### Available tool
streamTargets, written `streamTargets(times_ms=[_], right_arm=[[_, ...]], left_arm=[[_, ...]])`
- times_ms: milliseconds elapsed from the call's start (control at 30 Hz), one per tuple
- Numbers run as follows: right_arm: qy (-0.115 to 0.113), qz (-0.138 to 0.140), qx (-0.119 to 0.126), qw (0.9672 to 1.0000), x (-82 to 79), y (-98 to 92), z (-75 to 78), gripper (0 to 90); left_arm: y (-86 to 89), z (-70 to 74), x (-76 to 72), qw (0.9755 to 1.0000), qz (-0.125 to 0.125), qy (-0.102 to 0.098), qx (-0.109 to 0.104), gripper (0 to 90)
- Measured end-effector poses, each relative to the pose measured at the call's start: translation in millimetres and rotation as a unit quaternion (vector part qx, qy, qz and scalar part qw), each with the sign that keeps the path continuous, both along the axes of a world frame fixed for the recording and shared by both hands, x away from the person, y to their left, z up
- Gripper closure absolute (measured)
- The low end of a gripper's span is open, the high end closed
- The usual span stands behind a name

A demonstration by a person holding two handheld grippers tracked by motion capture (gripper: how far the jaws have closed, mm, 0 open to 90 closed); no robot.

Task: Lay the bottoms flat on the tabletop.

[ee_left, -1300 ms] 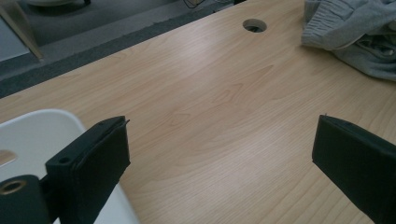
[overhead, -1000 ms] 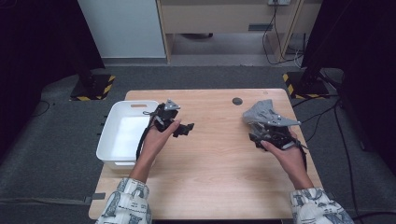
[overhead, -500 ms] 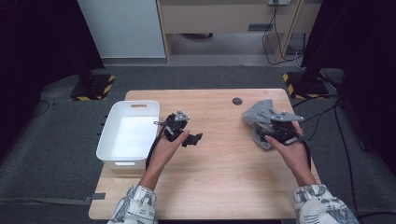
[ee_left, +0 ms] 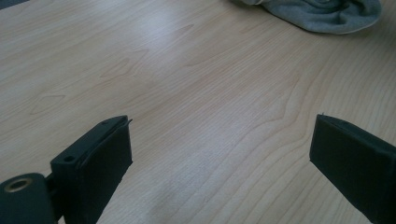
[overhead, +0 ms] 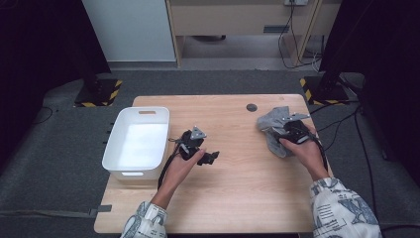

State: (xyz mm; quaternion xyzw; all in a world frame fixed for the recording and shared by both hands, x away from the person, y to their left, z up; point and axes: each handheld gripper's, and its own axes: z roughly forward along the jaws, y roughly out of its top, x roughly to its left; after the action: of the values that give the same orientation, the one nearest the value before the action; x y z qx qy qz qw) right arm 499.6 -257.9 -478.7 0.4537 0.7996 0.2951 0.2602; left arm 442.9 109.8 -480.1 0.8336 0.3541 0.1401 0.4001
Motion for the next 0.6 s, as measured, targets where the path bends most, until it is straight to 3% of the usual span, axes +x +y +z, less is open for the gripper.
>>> streamTargets(times_ms=[133, 300, 600], right_arm=[[0.015, -0.002, 0.004, 0.9999, 5.8, -0.8, -9.1, 47.1], [0.019, 0.004, 0.013, 0.9997, 6.1, 2.0, -9.7, 66.4], [0.028, 0.049, 0.050, 0.9971, -4.0, 34.6, -15.7, 71.4]], left_arm=[[-3.9, -0.7, -1.9, 1.0000, -0.005, 0.003, 0.003, 4.7], [-1.5, -1.9, -1.4, 1.0000, 0.002, 0.003, -0.001, 4.8], [2.4, -4.5, 0.5, 0.9999, 0.011, 0.007, 0.001, 4.9]])
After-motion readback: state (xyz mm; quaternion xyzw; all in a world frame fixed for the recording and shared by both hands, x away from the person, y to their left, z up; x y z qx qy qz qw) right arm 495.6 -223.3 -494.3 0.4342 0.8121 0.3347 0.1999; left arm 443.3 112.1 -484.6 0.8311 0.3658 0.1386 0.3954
